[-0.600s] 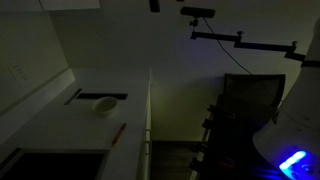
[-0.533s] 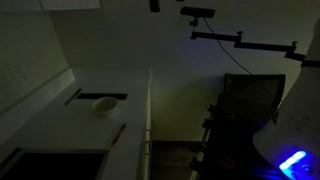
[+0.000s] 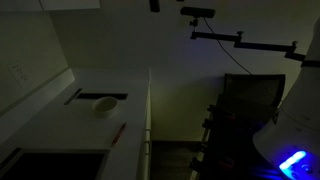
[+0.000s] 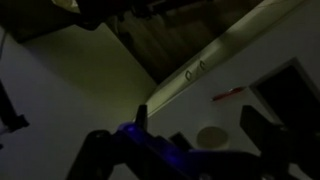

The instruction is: Pick up the pen and put it in the bowl

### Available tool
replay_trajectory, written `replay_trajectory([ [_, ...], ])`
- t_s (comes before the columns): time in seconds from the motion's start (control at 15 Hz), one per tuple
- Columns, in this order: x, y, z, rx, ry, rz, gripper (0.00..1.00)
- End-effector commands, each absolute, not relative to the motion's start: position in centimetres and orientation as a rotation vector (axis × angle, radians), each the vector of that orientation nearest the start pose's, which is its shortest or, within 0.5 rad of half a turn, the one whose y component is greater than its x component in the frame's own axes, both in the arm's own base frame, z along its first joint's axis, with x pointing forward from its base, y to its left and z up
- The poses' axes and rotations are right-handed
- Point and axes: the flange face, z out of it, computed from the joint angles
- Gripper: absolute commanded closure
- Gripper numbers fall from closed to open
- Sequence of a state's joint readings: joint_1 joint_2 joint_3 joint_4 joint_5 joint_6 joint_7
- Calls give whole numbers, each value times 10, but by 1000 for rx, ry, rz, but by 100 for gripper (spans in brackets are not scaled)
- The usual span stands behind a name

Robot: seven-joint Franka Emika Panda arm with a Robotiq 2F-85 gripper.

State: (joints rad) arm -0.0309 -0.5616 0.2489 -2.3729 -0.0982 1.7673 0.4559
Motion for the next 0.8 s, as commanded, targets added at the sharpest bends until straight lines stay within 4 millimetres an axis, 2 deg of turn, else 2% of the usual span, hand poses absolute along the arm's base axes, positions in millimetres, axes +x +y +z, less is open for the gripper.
replay_trajectory([
  [0.0, 377, 83, 511, -3306, 497, -38, 0],
  [0.07, 382, 83, 501, -3269, 549, -4, 0],
  [0.2, 396, 83, 471, -3180, 759, 8, 0],
  [0.47, 426, 81, 397, -3022, 1063, -17, 0],
  [0.73, 456, 78, 321, -2829, 1323, 41, 0],
])
